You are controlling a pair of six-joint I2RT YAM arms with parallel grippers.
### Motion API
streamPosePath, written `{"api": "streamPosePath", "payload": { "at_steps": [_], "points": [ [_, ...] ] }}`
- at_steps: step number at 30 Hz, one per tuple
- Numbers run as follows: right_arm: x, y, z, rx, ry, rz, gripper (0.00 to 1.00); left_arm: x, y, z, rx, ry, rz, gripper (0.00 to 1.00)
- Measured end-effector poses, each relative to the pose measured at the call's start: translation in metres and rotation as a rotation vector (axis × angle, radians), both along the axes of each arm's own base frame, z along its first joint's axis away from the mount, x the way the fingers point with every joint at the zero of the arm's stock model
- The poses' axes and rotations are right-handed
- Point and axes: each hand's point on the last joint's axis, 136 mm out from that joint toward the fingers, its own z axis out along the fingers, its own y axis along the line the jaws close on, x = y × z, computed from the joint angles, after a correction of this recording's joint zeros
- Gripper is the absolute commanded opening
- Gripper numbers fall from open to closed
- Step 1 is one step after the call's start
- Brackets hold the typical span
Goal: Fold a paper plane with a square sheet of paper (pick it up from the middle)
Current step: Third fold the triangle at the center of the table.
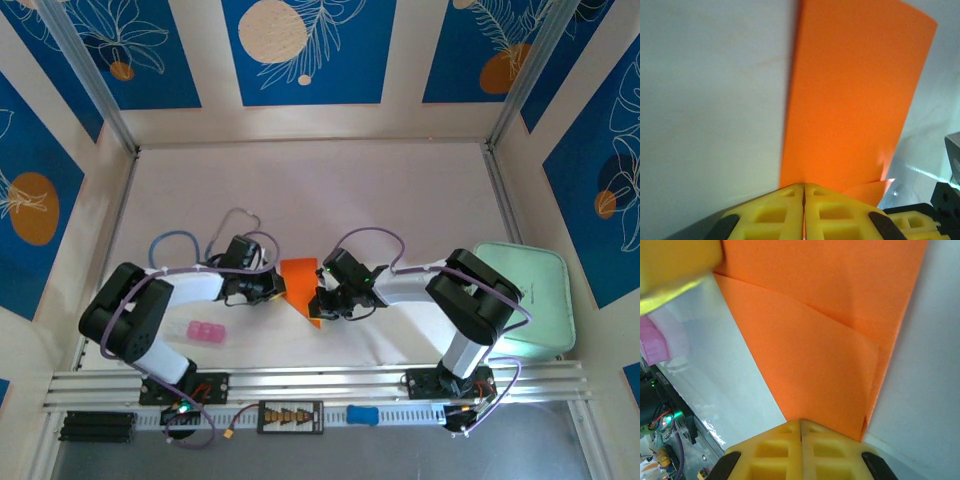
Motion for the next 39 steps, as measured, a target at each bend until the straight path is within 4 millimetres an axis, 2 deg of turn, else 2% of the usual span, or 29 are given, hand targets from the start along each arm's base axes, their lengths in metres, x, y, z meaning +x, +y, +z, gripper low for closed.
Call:
{"api": "streamPosePath", "payload": {
  "at_steps": [4, 8, 12, 15, 20, 27, 33, 39],
  "points": [
    [0.000, 0.000, 0.000, 0.001, 0.000, 0.000, 0.00, 0.002, 0.008, 0.005, 0.007, -0.003, 0.021, 0.12],
    [0.000, 0.000, 0.000, 0.002, 0.000, 0.003, 0.00, 0.002, 0.007, 0.025, -0.016, -0.048, 0.017, 0.16],
    [0.001, -0.001, 0.000, 0.004, -0.003, 0.005, 0.00, 0.000, -0.004, 0.048, -0.050, -0.115, -0.015, 0.18],
    [0.002, -0.001, 0.000, 0.005, -0.004, 0.006, 0.00, -0.010, -0.023, 0.052, -0.075, -0.130, -0.081, 0.18],
    [0.002, -0.002, 0.001, 0.006, -0.005, 0.008, 0.00, -0.023, -0.048, 0.037, -0.073, -0.084, -0.169, 0.13],
    [0.000, -0.006, 0.002, -0.008, -0.005, 0.012, 0.00, -0.028, -0.037, -0.001, 0.009, 0.008, -0.147, 0.09],
    [0.002, -0.007, 0.007, -0.033, -0.013, 0.022, 0.00, -0.028, -0.038, -0.002, -0.013, -0.009, -0.152, 0.08],
    [0.016, 0.012, 0.024, 0.009, -0.057, 0.037, 0.02, -0.028, -0.039, -0.001, -0.021, -0.016, -0.153, 0.08]
  ]
}}
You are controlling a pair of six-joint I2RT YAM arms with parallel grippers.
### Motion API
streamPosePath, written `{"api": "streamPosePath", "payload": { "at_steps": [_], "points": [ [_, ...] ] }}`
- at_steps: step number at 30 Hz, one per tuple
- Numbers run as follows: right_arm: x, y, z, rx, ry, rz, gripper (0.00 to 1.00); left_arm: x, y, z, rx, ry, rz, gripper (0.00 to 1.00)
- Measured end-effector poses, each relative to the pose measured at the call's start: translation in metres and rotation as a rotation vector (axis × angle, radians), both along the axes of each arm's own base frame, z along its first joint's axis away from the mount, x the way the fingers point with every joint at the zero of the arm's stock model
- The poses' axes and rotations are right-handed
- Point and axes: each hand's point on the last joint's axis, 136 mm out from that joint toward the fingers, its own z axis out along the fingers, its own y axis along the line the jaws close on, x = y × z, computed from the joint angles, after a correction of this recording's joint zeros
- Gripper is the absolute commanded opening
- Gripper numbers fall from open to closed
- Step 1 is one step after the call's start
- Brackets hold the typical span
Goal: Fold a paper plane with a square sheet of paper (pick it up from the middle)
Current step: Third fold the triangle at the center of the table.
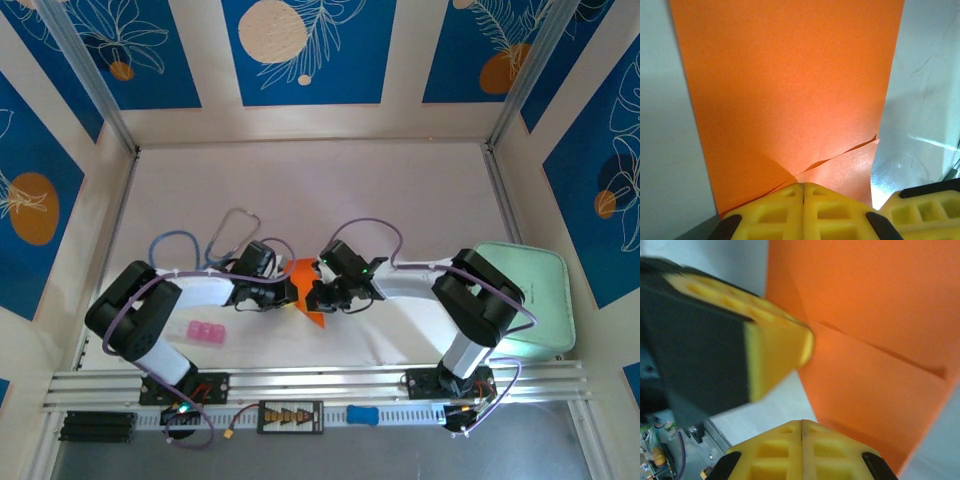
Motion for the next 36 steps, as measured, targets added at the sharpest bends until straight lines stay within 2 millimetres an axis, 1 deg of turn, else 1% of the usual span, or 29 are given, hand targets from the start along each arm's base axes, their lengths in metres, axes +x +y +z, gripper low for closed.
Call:
{"api": "streamPosePath", "payload": {
  "at_steps": [3, 7, 17, 23, 27, 32, 36],
  "points": [
    [0.006, 0.007, -0.003, 0.004, -0.006, -0.001, 0.02, 0.000, 0.000, 0.000, 0.000, 0.000, 0.000, 0.08],
    [0.001, 0.002, -0.022, -0.023, 0.030, -0.007, 0.02, 0.000, 0.000, 0.000, -0.003, -0.002, 0.000, 0.07],
    [-0.002, -0.001, -0.019, -0.001, 0.011, -0.012, 0.02, 0.001, -0.002, 0.000, -0.009, -0.001, -0.003, 0.07],
    [-0.010, 0.005, -0.017, 0.003, 0.009, 0.014, 0.02, 0.001, -0.002, 0.000, -0.011, 0.000, -0.002, 0.06],
    [-0.008, 0.011, -0.017, 0.011, 0.003, 0.020, 0.02, 0.000, -0.002, 0.000, -0.012, 0.001, -0.002, 0.06],
    [-0.008, 0.009, -0.020, 0.006, 0.012, 0.012, 0.03, 0.000, -0.002, 0.000, -0.012, 0.001, -0.003, 0.06],
    [-0.014, 0.004, -0.022, 0.030, 0.014, 0.018, 0.04, 0.000, -0.002, 0.000, -0.012, 0.001, -0.003, 0.06]
  ]
}}
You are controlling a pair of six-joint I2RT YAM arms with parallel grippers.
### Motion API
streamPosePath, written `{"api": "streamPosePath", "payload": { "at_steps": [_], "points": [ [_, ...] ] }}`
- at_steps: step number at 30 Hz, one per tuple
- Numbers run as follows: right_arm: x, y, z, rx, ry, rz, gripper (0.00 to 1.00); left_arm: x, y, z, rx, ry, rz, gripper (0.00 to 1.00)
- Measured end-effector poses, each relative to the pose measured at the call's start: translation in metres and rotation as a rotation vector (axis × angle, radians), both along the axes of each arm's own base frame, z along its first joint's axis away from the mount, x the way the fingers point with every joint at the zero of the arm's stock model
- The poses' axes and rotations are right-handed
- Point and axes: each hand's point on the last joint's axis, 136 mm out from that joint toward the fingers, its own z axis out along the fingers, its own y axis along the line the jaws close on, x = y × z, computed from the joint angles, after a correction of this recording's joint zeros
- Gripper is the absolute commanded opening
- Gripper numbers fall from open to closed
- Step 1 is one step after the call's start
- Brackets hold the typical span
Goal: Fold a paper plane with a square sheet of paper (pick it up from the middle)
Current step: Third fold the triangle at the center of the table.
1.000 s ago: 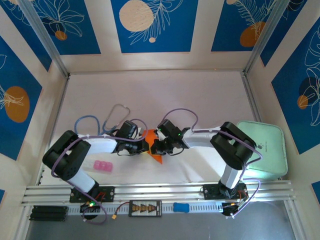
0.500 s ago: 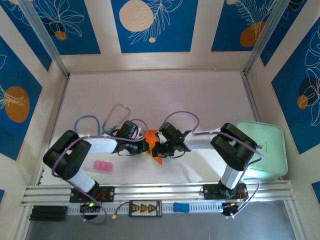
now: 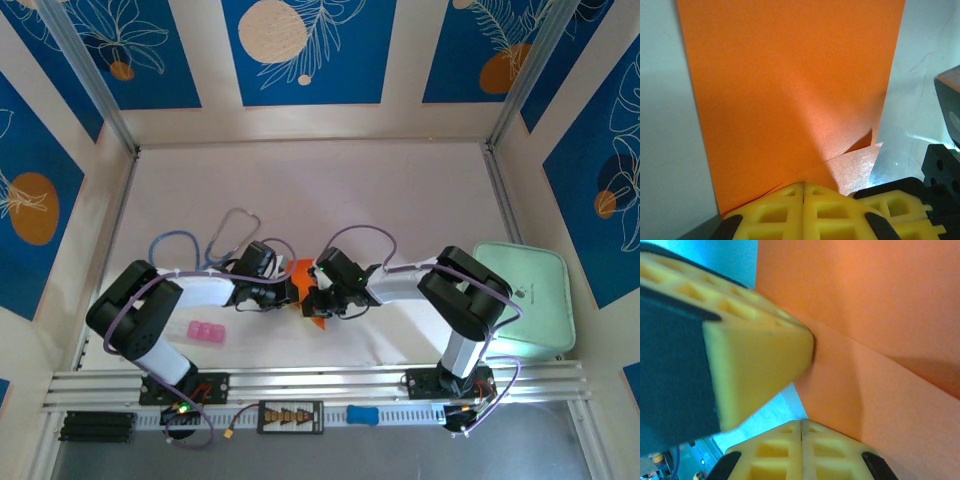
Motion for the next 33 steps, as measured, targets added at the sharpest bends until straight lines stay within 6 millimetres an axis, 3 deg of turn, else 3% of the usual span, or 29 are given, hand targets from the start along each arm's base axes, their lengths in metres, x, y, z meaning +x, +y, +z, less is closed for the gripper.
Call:
{"api": "streamPosePath", "payload": {
  "at_steps": [11, 21, 26, 33],
  "points": [
    [-0.027, -0.032, 0.002, -0.007, 0.033, 0.003, 0.05, 0.000, 0.000, 0.000, 0.000, 0.000, 0.000, 0.06],
    [-0.012, -0.018, 0.021, 0.032, -0.001, -0.004, 0.03, 0.000, 0.000, 0.000, -0.001, 0.000, 0.000, 0.07],
    [-0.010, -0.021, 0.000, -0.023, 0.034, -0.019, 0.01, -0.001, 0.001, 0.005, -0.003, 0.000, 0.006, 0.09],
    [-0.010, -0.021, -0.001, -0.008, 0.050, -0.032, 0.00, -0.002, -0.006, 0.030, -0.045, -0.055, -0.008, 0.11]
  ]
}}
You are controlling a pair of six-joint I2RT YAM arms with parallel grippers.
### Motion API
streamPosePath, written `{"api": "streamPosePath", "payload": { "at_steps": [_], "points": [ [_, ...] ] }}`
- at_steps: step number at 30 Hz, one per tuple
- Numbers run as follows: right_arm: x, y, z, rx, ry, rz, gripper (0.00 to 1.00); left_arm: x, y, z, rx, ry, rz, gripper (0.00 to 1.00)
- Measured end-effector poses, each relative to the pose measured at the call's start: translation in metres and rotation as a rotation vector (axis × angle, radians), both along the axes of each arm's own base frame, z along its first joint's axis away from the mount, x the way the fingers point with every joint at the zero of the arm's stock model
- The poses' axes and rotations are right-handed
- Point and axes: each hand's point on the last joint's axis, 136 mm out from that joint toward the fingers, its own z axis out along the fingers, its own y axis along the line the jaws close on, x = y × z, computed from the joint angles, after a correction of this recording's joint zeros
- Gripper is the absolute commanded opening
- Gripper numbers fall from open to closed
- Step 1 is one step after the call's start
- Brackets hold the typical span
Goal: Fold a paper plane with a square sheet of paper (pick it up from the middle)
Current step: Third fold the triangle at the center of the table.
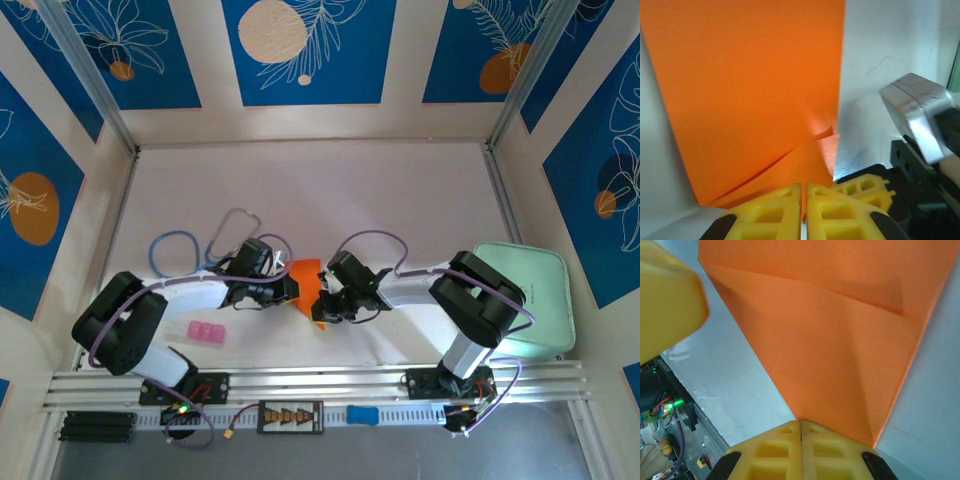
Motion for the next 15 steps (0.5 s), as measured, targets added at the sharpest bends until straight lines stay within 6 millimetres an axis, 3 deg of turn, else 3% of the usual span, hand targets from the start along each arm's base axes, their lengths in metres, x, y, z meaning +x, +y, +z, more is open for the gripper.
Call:
{"api": "streamPosePath", "payload": {
  "at_steps": [8, 13, 15],
  "points": [
    [0.001, -0.001, 0.000, -0.002, 0.005, -0.009, 0.00, -0.025, -0.024, -0.007, -0.007, 0.030, -0.062, 0.07],
    [0.001, -0.001, 0.000, 0.004, 0.010, -0.012, 0.00, -0.026, -0.017, -0.030, 0.039, 0.061, -0.028, 0.06],
    [0.001, -0.001, 0.000, 0.005, 0.010, -0.012, 0.00, -0.025, -0.017, -0.029, 0.041, 0.056, -0.024, 0.06]
  ]
}}
